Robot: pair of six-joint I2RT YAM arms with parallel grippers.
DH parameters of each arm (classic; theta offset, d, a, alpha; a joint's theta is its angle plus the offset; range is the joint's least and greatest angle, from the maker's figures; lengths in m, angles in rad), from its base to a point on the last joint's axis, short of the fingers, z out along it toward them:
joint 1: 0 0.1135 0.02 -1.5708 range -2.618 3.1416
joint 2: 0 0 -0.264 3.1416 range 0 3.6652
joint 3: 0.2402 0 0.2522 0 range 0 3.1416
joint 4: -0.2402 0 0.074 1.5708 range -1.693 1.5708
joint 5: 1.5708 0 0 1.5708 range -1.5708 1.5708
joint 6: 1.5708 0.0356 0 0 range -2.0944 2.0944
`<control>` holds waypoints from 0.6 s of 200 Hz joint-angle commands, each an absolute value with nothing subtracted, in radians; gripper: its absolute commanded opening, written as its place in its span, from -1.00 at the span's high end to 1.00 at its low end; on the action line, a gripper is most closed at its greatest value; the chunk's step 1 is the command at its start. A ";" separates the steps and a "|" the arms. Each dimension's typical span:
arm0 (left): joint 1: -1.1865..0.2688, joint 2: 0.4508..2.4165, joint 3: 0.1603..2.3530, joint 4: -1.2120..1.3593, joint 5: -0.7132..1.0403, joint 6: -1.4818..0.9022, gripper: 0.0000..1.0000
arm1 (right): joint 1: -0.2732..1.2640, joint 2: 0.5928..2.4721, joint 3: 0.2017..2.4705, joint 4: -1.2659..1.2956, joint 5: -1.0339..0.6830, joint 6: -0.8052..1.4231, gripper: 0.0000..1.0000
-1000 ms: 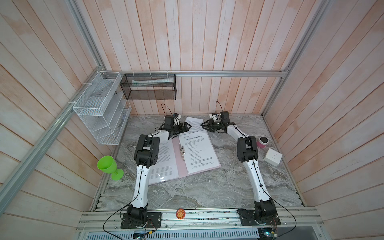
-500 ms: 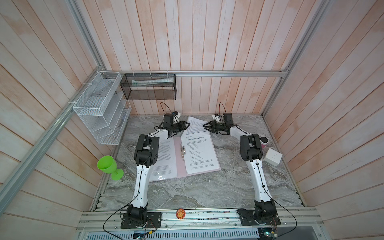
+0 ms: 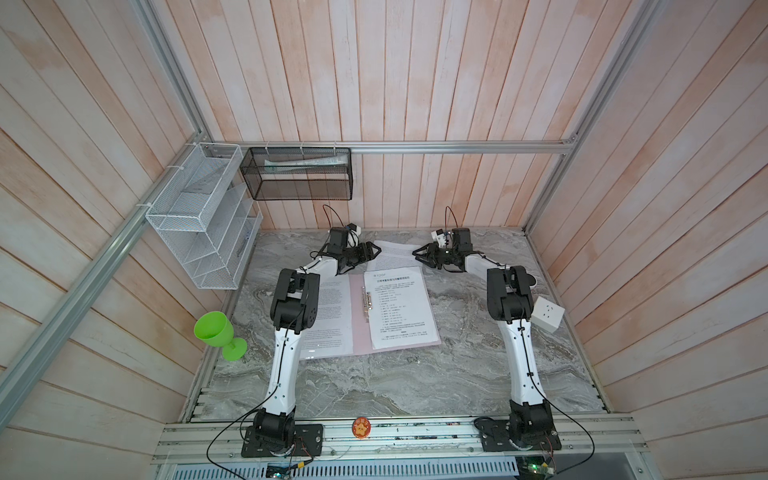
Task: Put the files into the folder
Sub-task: 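Lift the sheet with the right gripper while the left gripper hovers beside it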
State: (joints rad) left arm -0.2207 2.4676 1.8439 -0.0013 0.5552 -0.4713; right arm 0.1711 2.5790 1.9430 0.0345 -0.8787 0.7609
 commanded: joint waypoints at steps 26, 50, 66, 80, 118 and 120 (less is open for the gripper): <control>-0.218 2.451 1.830 -0.080 0.486 -0.392 -0.59 | 0.151 2.450 1.891 -0.119 -0.517 0.653 0.22; -0.226 2.458 1.836 -0.085 0.494 -0.389 -0.59 | 0.142 2.401 1.818 -0.101 -0.485 0.666 0.22; -0.232 2.459 1.839 -0.085 0.506 -0.388 -0.59 | 0.128 2.338 1.709 -0.033 -0.456 0.687 0.22; -0.235 2.460 1.838 -0.082 0.521 -0.393 -0.59 | 0.111 2.319 1.670 -0.028 -0.492 0.708 0.22; -0.255 2.473 1.848 -0.079 0.554 -0.407 -0.60 | 0.103 2.277 1.554 0.018 -0.604 0.782 0.21; -0.256 2.474 1.847 -0.079 0.554 -0.407 -0.60 | 0.104 2.274 1.547 0.018 -0.610 0.786 0.21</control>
State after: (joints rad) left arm -0.2348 2.4619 1.8439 -0.0273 0.5266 -0.4076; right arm 0.1024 2.3234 1.6188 0.0010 -0.5564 0.7315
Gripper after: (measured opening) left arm 0.800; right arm 0.394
